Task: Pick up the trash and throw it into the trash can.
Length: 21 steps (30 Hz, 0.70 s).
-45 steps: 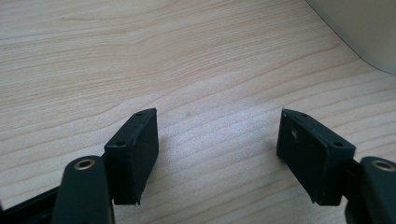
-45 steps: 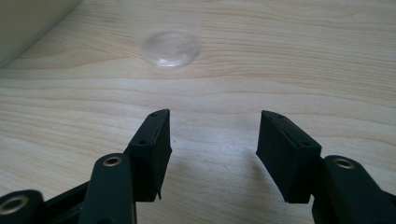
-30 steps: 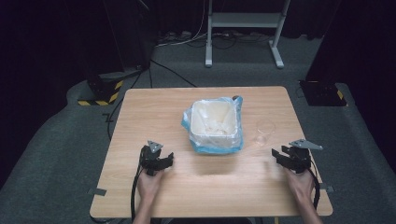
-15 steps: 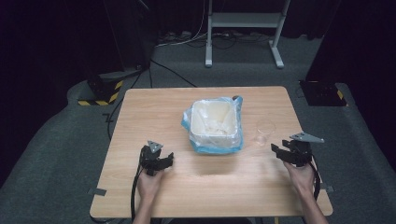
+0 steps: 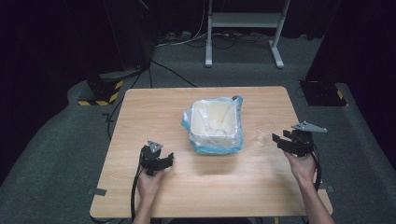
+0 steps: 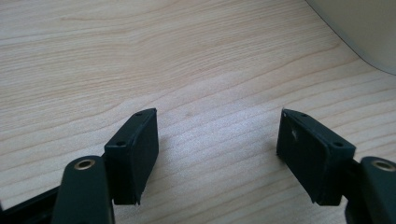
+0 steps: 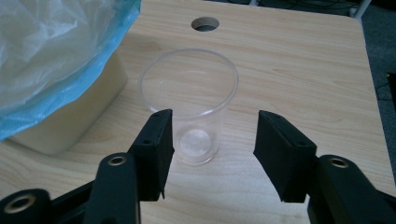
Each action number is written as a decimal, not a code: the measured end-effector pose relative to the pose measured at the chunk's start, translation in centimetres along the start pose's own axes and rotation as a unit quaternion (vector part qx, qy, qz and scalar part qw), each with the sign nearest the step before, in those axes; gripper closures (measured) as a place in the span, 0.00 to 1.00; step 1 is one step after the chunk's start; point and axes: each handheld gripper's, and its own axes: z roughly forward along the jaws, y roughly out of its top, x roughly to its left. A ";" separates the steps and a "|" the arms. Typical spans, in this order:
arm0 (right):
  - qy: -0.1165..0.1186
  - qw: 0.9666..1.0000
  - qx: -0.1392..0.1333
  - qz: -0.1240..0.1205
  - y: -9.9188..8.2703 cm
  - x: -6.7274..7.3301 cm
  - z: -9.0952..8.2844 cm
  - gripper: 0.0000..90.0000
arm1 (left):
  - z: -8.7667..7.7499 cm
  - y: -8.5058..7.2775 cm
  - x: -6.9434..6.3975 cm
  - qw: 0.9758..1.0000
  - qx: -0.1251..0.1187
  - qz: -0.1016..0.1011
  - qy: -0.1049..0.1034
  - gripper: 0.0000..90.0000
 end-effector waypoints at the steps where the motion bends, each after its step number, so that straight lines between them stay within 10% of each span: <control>1: 0.001 1.000 -0.001 0.001 0.2 -0.1 0.1 0.54 | 0.0 0.0 0.0 1.000 0.000 0.000 0.000 0.33; 21: -0.011 1.000 0.016 0.020 3.1 -1.4 3.4 0.78 | 0.0 0.0 0.0 1.000 0.000 0.000 0.000 0.33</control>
